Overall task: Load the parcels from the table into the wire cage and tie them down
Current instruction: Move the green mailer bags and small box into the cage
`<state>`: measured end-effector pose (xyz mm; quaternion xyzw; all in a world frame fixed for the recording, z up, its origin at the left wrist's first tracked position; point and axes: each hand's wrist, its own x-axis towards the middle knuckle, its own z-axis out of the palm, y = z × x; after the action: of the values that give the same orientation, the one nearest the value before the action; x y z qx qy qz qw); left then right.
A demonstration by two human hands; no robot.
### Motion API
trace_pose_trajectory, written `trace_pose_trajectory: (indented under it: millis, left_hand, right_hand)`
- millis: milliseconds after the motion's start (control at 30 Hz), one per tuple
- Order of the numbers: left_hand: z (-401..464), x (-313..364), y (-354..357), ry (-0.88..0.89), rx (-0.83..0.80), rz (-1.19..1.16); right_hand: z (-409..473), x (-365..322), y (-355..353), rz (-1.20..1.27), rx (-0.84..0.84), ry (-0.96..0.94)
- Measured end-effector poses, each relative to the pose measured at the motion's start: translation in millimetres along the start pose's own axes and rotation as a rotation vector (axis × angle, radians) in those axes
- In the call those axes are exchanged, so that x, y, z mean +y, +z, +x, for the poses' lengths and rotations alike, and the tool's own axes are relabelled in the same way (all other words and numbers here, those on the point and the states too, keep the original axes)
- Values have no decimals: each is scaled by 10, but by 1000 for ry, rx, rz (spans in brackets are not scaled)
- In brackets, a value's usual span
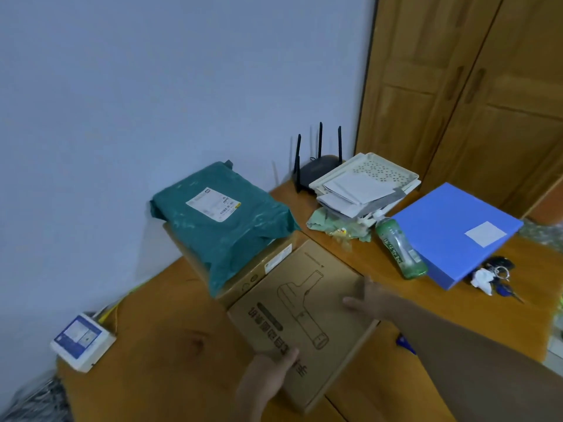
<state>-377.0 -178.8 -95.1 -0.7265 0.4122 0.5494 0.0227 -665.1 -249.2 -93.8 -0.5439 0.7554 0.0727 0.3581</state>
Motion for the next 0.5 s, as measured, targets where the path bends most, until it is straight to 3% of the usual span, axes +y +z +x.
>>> trace_pose_trajectory:
  millis: [233,333,500]
  left_hand:
    - [317,-92,128,-148,26,-242]
    - [338,-37,144,-227,11,-355]
    - [391,-79,214,-214,60,-411]
  right_hand:
    - [357,56,-51,115,-99,-4]
    - [359,23,-30,97,-61,37]
    - [199,-26,-9,130,2,80]
